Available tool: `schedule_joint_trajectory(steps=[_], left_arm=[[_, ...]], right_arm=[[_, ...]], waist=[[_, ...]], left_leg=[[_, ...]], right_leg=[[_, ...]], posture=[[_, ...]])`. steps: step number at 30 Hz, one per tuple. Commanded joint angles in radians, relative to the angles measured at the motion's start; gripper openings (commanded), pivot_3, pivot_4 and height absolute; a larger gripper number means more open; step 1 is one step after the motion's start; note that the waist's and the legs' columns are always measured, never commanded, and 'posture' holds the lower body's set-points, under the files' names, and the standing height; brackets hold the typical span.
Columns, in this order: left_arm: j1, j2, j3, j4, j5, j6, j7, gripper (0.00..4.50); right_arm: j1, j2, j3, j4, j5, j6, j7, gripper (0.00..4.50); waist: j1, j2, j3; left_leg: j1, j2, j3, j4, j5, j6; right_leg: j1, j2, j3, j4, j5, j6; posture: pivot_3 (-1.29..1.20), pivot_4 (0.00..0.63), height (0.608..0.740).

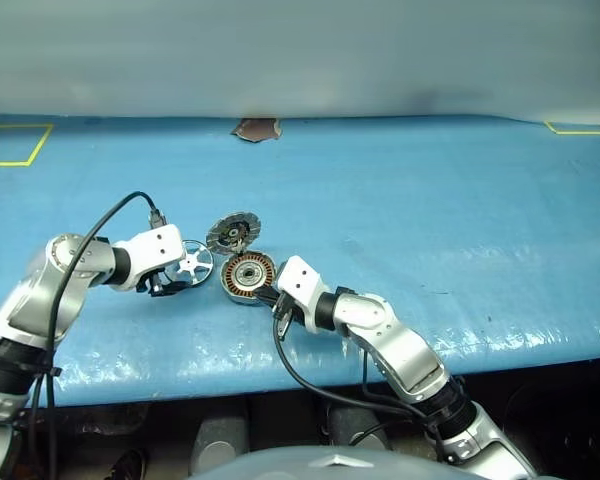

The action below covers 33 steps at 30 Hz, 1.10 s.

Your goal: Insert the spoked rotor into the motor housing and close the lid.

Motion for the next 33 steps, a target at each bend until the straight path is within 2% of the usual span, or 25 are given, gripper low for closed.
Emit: schedule_joint_trajectory(steps=[1, 20, 23, 27, 33], left_arm=[[-0.008, -0.002, 0.010, -0.004, 0.006, -0.005, 0.010, 3.26], [-0.024, -0.030, -0.041, 0.052, 0.049, -0.018, 0.006, 3.26], [-0.027, -0.034, -0.039, 0.055, 0.046, -0.019, 0.005, 2.63], [-0.030, -0.036, -0.040, 0.061, 0.056, -0.016, 0.012, 1.38], [-0.025, -0.028, -0.025, 0.066, 0.054, -0.021, 0.015, 1.38]], right_arm=[[0.000, 0.007, -0.007, -0.048, 0.011, -0.003, -0.004, 0.00], [0.002, 0.007, -0.009, -0.053, 0.011, -0.002, -0.007, 0.00], [0.003, 0.008, -0.010, -0.054, 0.011, -0.002, -0.008, 0.00], [0.001, 0.010, -0.010, -0.052, 0.010, -0.002, -0.011, 0.00], [0.000, 0.010, -0.009, -0.049, 0.012, -0.005, -0.015, 0.00]], waist=[[0.000, 0.000, 0.000], [0.000, 0.000, 0.000], [0.000, 0.000, 0.000], [0.000, 0.000, 0.000], [0.000, 0.000, 0.000]], left_leg=[[0.000, 0.000, 0.000, 0.000, 0.000, 0.000], [0.001, 0.000, 0.000, 0.000, 0.000, 0.000], [0.001, 0.000, 0.000, 0.000, 0.000, 0.000], [0.001, 0.000, 0.000, 0.001, 0.000, 0.000], [0.001, 0.000, 0.000, 0.001, 0.000, 0.000]], right_leg=[[0.000, 0.000, 0.000, 0.000, 0.000, 0.000], [0.001, 0.000, 0.000, 0.001, 0.000, 0.000], [0.001, 0.000, 0.000, 0.001, 0.000, 0.000], [0.001, 0.000, 0.000, 0.001, 0.000, 0.000], [0.001, 0.000, 0.000, 0.002, 0.000, 0.000]], posture=[[0.00, 0.150, 0.740], [0.00, 0.150, 0.740], [0.00, 0.150, 0.740], [0.00, 0.150, 0.740], [0.00, 0.150, 0.740]])
